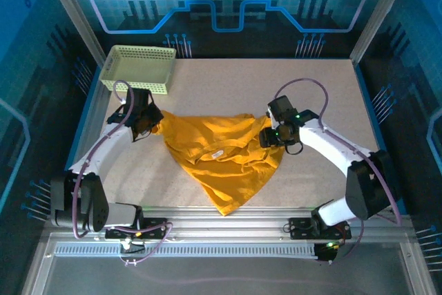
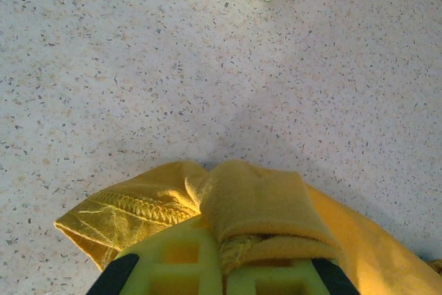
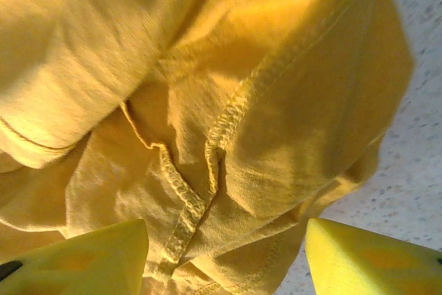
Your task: Fold the inside-out t-shirt
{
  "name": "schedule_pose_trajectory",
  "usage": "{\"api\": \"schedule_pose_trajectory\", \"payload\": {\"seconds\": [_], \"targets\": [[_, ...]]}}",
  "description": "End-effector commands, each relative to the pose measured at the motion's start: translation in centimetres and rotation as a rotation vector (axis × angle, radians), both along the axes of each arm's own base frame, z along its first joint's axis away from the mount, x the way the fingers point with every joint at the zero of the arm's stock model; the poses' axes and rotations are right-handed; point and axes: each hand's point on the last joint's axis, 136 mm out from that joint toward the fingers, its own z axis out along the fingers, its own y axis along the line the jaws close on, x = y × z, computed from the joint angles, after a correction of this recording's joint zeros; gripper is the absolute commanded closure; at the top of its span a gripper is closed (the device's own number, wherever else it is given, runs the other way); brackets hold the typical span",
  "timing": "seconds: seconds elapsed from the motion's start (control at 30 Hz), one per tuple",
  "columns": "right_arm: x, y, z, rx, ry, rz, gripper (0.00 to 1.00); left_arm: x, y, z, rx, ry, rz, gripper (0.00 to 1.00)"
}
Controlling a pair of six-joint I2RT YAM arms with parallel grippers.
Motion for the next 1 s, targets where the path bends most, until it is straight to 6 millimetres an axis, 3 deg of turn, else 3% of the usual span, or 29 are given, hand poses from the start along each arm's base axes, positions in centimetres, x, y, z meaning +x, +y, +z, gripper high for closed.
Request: {"api": "schedule_pose_trajectory", "payload": {"seconds": [0.0,0.13,0.23,0.37,0.43,0.5,0.67,0.8,0.97], "targets": [[1.3,1.7,-0.3,0.087,-0.015,-0.028,0.41,0.0,0.3,0.2,-0.009,-0.017,0.015,1.0],[2.2,2.1,-0.6,0.087,-0.017,-0.032,0.53,-0.4,0.4,0.3,-0.011,-0.022,0.017,1.0],[2.4,1.5,-0.5,0.049,-0.023,-0.047,0.72,-0.6,0.3,0.6,-0.012,-0.033,0.016,1.0],[2.0,0.0,2.0,-0.023,-0.08,-0.06,0.94,-0.9,0.4,2.1,-0.02,-0.077,0.015,1.0],[1.7,-1.4,5.3,-0.069,-0.155,-0.069,1.0,-0.9,0.5,4.1,-0.028,-0.135,0.018,1.0],[1.5,-2.7,9.3,-0.094,-0.244,-0.076,1.0,-0.9,0.5,6.7,-0.035,-0.209,0.019,1.0],[0.5,-4.9,22.1,-0.065,-0.539,-0.089,1.0,-1.9,1.1,15.9,-0.037,-0.449,0.041,1.0],[-1.1,-5.7,31.3,0.015,-0.763,-0.085,1.0,-4.4,2.2,23.3,-0.019,-0.639,0.087,1.0],[-3.1,-6.8,38.1,0.056,-0.938,-0.086,1.0,-8.1,2.9,30.6,-0.014,-0.828,0.113,1.0]]}}
